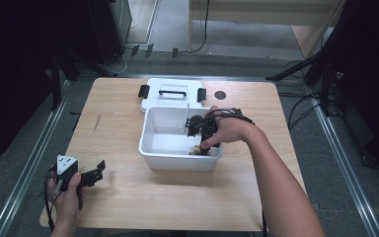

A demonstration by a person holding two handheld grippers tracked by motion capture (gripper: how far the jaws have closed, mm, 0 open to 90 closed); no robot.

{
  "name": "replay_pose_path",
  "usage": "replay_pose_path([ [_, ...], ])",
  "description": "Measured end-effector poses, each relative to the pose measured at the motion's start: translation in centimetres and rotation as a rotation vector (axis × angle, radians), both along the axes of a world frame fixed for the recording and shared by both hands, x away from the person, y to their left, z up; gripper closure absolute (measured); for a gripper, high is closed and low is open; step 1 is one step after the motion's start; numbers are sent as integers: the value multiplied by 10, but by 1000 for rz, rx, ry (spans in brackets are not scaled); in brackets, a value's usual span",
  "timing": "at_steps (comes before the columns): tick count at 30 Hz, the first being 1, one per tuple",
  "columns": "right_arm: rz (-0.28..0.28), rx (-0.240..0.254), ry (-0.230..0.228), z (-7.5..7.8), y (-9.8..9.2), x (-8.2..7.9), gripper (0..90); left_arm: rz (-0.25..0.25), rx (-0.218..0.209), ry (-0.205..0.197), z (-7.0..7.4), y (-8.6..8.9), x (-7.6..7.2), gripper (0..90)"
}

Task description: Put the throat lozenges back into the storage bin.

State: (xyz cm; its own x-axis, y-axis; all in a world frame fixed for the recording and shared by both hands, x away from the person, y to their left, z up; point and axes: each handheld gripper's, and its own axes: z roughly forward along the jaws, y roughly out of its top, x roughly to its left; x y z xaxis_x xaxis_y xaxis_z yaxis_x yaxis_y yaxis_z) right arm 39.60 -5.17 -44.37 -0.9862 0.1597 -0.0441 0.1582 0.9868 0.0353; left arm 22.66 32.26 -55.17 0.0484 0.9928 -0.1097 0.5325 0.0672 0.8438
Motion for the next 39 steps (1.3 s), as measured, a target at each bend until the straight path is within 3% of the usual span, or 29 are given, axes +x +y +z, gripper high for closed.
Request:
replay_pose_path([
  [5, 6, 52, -9, 8, -4, 0, 340, -1, 1, 0, 0, 0, 0, 0],
  [12, -15, 116, 24, 23, -10, 0, 481, 0, 2, -2, 0, 0, 0, 0],
  [13, -16, 122, 33, 26, -11, 0, 507, 0, 2, -2, 0, -1, 0, 0],
  [14, -18, 130, 38, 31, -11, -1, 602, 0, 1, -2, 0, -1, 0, 0],
  [18, -21, 153, 48, 43, -12, -2, 730, 1, 1, -3, 0, -1, 1, 0],
  [28, -38, 170, 29, 67, -18, -11, 737, -1, 3, -3, 0, -1, 1, 0],
  [39, -57, 198, 6, 91, -41, -26, 714, -6, 8, 0, 0, -2, 1, 0],
])
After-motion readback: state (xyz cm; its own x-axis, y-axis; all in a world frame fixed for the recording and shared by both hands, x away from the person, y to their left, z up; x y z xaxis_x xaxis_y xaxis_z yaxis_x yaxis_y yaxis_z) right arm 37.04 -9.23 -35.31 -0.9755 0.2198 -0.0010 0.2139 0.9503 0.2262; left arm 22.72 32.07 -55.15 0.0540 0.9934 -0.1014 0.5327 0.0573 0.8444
